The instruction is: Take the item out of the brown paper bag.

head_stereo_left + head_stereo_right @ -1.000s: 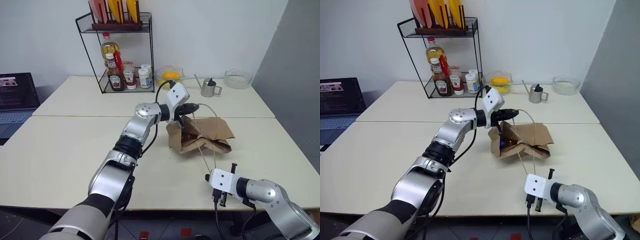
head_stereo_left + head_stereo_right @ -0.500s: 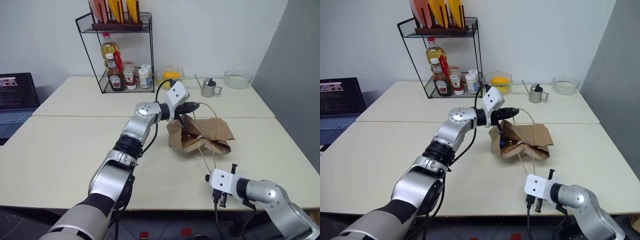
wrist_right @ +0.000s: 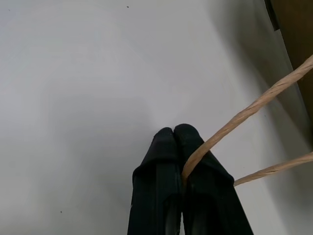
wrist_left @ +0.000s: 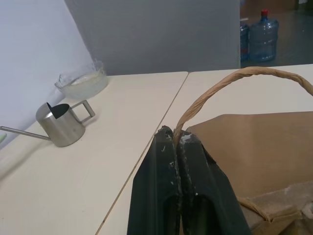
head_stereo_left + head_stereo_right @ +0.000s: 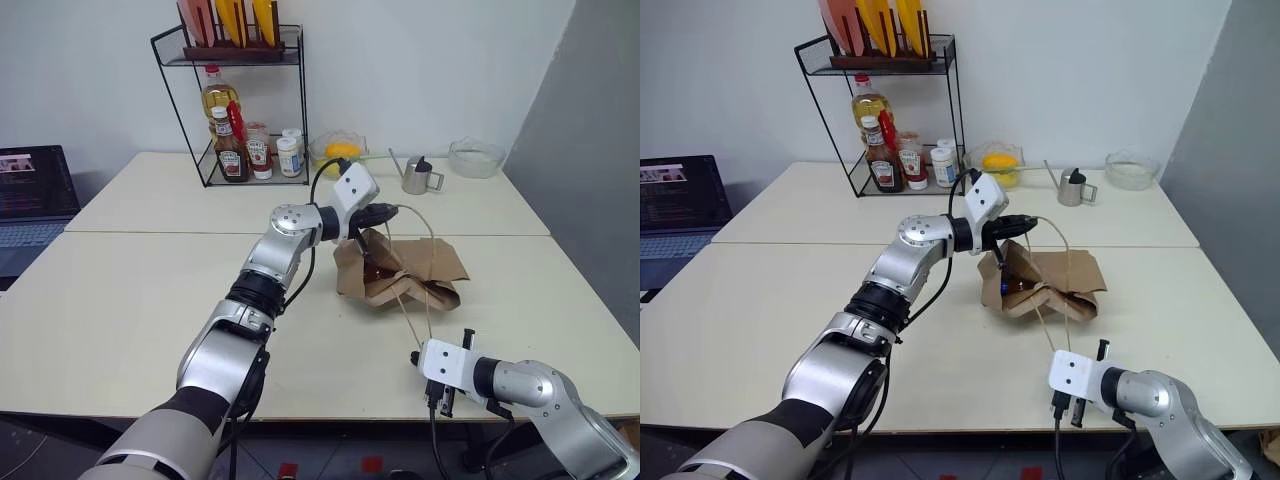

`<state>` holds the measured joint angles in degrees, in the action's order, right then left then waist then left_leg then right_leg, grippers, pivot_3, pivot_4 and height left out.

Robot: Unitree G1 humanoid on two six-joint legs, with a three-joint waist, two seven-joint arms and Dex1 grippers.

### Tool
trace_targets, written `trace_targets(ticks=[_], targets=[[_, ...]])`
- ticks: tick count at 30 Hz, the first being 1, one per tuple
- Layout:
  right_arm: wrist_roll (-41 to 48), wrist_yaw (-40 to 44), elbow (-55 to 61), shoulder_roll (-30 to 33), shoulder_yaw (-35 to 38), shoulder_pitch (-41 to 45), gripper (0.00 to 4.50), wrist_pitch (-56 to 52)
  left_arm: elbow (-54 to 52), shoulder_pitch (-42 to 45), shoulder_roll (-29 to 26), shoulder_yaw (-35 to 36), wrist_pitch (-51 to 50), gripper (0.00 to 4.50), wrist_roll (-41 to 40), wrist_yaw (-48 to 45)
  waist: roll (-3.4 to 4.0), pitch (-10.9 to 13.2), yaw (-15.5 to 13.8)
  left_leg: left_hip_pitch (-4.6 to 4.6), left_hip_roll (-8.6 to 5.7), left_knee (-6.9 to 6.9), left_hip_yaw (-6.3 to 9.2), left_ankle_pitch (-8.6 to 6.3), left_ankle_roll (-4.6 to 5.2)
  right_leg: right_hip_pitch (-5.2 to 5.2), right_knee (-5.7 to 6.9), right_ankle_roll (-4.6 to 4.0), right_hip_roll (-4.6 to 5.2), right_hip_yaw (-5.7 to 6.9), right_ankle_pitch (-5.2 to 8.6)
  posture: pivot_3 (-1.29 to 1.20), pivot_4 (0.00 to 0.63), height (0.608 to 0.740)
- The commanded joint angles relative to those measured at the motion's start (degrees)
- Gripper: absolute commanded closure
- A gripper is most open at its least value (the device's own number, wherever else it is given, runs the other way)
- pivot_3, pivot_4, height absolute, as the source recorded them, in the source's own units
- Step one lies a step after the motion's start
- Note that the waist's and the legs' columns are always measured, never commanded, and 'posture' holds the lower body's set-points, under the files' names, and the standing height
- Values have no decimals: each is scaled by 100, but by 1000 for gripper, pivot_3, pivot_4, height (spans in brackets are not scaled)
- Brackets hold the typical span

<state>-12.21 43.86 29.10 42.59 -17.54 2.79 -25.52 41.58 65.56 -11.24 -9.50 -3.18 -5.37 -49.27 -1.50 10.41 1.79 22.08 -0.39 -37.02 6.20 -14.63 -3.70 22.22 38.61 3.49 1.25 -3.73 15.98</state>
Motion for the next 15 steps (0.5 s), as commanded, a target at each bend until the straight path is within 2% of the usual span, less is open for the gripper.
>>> trace_targets(ticks=[1,15], targets=[[92,374,-92,124,-334,-346,4459,-181,-175,470,-152,447,321,4500,-72,398,0,0,0,0,0,0,0,0,0,0,0,0,0,0,0,0,150,740],[118,515,35,266,-371,-508,4459,-229,-107,516,-159,468,386,4500,-47,508,0,0,-1,0,0,0,1,0,0,0,0,1,0,0,1,0,150,740]])
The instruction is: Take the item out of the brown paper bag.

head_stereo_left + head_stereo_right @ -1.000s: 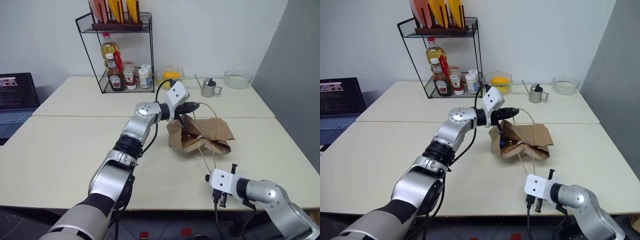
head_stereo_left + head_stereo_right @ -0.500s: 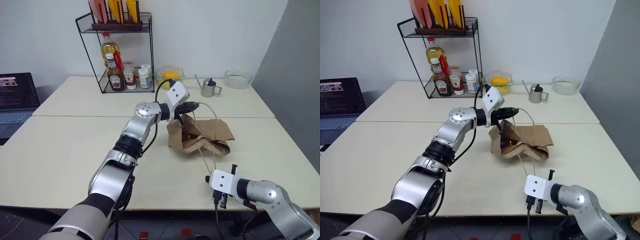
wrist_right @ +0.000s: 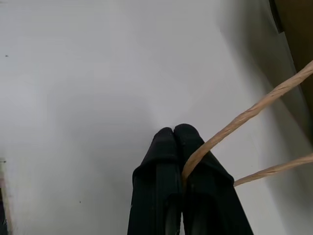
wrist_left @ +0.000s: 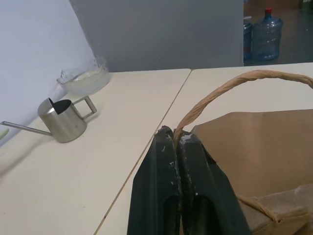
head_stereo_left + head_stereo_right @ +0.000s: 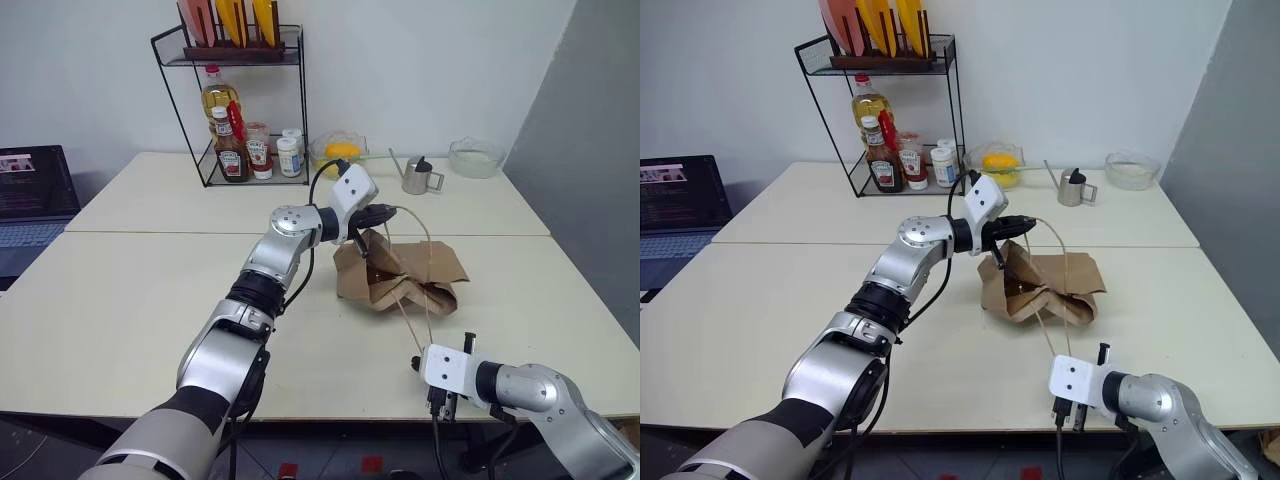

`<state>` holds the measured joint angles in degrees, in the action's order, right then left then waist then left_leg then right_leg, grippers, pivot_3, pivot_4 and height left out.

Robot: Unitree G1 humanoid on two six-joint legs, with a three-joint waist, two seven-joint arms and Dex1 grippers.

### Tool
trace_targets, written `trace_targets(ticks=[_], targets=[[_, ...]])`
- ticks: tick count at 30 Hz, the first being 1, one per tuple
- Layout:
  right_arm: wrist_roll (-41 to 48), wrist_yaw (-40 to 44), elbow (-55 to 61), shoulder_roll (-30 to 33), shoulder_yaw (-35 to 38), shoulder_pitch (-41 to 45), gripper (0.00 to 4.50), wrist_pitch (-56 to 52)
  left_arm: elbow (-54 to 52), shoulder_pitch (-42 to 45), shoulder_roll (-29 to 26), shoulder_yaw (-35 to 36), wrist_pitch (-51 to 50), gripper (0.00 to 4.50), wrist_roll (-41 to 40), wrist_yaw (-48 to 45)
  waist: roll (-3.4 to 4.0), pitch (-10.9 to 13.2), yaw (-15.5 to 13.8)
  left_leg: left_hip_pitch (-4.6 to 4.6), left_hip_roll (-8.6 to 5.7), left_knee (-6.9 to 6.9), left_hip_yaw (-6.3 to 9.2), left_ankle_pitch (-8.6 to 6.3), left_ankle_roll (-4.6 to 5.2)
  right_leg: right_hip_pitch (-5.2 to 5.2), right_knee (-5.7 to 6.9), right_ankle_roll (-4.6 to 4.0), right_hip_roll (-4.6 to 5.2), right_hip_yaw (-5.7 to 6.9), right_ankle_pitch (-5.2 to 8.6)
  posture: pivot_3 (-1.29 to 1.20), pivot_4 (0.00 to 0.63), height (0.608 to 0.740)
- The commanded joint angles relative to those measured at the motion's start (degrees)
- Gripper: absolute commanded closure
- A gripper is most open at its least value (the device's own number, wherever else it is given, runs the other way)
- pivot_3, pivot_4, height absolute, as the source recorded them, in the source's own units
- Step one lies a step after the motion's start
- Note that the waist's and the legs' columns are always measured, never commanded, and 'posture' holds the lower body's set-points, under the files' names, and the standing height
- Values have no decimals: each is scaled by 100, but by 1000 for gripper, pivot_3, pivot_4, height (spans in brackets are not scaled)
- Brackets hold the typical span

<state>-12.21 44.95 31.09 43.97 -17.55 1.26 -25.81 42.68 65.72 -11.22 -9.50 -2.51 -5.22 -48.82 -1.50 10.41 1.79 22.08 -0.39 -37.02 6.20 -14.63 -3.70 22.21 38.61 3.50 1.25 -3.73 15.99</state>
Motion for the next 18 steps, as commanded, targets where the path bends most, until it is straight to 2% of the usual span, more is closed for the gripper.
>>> trace_targets(ticks=[1,18], targets=[[118,410,-159,131,-372,-358,4459,-203,-215,501,-161,469,323,4500,-62,466,0,0,0,0,0,0,0,0,0,0,0,0,0,0,0,0,150,740],[143,445,-92,173,-380,-418,4459,-284,-84,569,-180,485,406,4500,-40,639,0,0,-1,0,0,0,0,0,0,0,0,0,0,0,0,0,150,740]])
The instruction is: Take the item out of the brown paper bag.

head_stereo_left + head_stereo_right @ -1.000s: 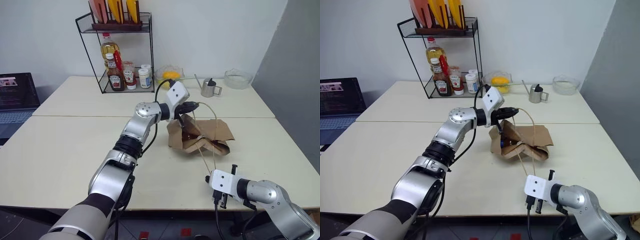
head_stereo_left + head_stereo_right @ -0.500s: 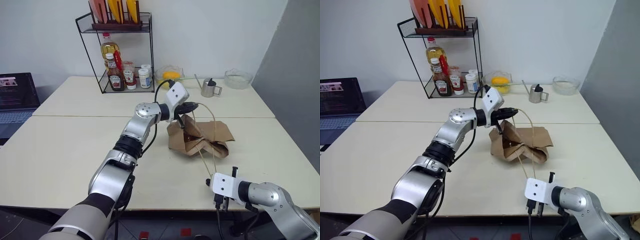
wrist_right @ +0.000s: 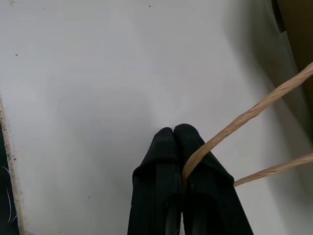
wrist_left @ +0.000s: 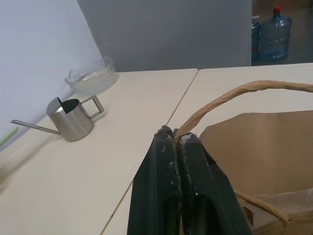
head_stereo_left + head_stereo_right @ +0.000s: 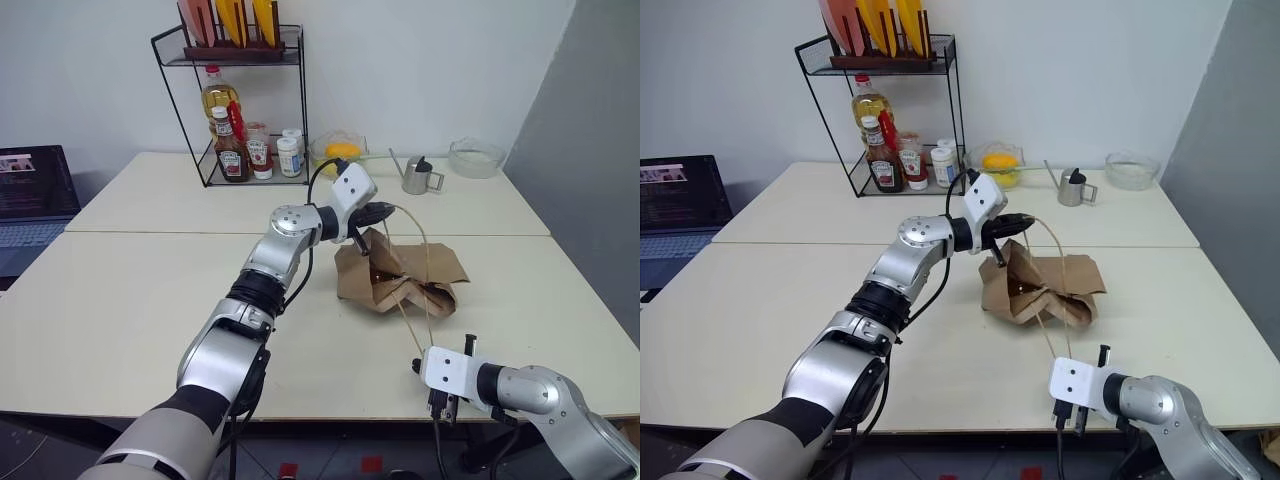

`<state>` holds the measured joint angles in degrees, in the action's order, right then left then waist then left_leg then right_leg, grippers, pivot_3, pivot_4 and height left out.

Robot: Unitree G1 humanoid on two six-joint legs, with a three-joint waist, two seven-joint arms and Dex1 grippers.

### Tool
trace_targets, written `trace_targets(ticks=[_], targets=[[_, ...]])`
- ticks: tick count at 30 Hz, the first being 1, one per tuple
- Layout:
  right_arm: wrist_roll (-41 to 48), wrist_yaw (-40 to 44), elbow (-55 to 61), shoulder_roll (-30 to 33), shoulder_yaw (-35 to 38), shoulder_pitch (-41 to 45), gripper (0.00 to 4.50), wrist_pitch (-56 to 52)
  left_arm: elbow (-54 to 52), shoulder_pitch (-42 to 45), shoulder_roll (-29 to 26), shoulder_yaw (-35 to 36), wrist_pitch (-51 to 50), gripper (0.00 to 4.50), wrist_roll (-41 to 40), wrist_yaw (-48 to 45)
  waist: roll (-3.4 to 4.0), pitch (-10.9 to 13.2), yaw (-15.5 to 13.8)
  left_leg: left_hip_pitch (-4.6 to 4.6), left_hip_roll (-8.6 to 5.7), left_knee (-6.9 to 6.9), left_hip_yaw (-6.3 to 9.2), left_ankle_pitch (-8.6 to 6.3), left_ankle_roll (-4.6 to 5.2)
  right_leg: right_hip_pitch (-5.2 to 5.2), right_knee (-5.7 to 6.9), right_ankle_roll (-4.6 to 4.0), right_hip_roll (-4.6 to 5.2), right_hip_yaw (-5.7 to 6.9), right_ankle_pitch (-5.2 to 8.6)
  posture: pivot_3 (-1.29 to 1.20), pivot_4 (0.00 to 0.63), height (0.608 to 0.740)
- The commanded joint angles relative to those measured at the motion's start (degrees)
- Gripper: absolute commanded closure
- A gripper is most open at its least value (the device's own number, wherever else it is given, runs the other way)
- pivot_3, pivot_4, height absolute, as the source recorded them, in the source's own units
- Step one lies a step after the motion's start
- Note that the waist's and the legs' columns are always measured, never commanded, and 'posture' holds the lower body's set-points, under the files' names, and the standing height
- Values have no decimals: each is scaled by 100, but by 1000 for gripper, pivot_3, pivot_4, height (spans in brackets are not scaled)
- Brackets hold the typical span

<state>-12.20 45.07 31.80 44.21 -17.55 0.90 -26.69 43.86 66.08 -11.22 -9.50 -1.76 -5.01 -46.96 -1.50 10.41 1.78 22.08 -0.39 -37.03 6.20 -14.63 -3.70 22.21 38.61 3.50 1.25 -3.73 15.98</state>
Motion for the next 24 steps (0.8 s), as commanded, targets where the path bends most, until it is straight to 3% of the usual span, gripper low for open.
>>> trace_targets(ticks=[1,16,24], targets=[[143,435,-162,151,-380,-382,4459,-199,-190,540,-180,487,336,4500,-60,466,0,0,-1,0,0,0,0,0,0,0,0,0,0,0,0,0,150,740],[134,383,-208,82,-363,-276,4459,-203,-343,419,-163,395,177,4500,-111,131,0,0,0,0,0,0,0,0,0,0,0,-1,0,0,0,0,150,740],[144,445,-189,145,-391,-352,4459,-193,-129,623,-168,599,44,4500,-187,391,0,0,0,0,0,0,0,0,0,-1,0,0,0,1,0,0,150,740]])
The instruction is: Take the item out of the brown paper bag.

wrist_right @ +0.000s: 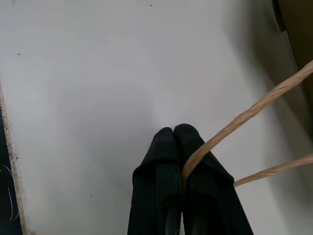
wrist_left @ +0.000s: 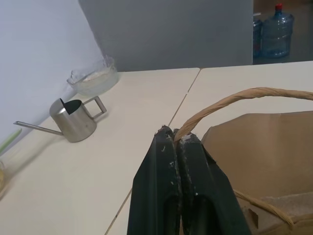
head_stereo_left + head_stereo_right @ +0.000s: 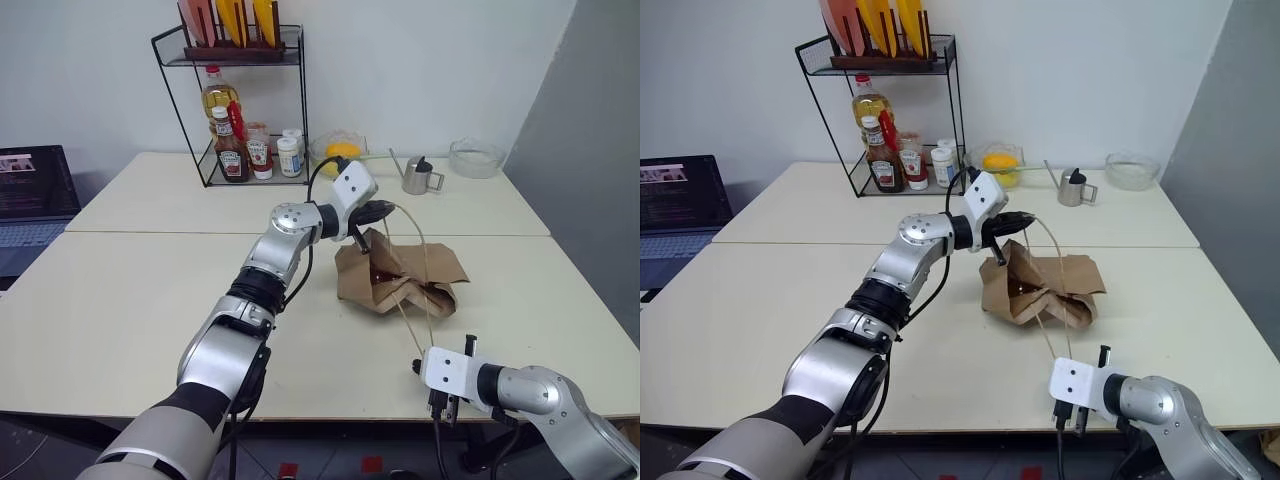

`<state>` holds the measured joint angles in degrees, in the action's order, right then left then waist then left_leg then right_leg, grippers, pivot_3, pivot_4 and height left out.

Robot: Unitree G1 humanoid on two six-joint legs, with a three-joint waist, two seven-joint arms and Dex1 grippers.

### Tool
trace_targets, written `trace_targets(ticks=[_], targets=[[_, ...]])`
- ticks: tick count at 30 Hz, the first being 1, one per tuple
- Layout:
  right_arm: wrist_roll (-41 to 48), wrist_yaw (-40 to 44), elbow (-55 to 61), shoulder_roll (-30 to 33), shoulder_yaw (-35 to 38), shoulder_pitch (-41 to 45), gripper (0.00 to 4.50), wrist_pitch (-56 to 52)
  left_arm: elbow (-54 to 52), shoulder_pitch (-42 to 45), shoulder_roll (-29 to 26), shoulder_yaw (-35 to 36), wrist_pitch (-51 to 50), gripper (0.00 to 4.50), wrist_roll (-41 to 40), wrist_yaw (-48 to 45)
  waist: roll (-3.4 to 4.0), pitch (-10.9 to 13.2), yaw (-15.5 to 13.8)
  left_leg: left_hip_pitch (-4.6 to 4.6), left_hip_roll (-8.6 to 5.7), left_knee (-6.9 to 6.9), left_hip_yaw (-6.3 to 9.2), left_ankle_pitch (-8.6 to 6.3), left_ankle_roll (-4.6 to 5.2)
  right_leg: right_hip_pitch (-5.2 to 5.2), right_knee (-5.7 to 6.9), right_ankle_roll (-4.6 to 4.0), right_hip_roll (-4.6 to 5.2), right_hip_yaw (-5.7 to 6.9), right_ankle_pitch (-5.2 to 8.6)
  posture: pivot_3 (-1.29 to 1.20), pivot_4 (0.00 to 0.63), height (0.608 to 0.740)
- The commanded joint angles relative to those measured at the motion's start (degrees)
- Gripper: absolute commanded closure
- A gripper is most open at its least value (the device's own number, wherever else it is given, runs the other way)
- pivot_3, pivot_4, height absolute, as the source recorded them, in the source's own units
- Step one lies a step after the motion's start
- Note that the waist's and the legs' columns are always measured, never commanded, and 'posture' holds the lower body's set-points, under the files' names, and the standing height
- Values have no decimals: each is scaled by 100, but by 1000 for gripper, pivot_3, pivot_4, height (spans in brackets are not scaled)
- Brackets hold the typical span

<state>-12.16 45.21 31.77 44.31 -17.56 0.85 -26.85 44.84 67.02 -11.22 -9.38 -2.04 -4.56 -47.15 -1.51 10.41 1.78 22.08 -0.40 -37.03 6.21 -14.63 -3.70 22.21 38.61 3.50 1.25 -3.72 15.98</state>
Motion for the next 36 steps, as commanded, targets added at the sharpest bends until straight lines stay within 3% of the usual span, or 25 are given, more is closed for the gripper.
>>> trace_targets(ticks=[1,15,24,27,36], targets=[[141,435,-187,138,-392,-352,4459,-178,-200,556,-169,610,62,4500,-241,447,0,0,0,0,0,0,0,0,0,0,0,0,0,0,0,0,150,740],[99,420,-216,114,-393,-326,4459,-165,8,690,-154,693,79,4500,-177,611,-17,-9,-2,-20,2,2,7,-1,0,-26,-9,8,0,9,5,0,150,740],[638,374,95,-309,-12,-9,4459,-718,-1048,221,-42,556,-610,4500,-575,-291,-17,-9,24,-22,7,2,6,0,-1,-24,-4,4,-4,8,3,0,150,740],[1259,571,611,-397,368,278,3852,-1399,-1582,8,-66,437,-1038,4500,-739,-700,-16,-8,33,-21,7,2,5,0,-1,-19,1,2,-5,5,3,0,150,740],[3480,764,1573,-591,2130,1583,734,-3675,-2011,-222,-78,401,-1351,4500,-745,-752,-12,-5,1,-13,3,0,8,0,0,-16,-1,-5,-1,8,-2,0,150,740]])
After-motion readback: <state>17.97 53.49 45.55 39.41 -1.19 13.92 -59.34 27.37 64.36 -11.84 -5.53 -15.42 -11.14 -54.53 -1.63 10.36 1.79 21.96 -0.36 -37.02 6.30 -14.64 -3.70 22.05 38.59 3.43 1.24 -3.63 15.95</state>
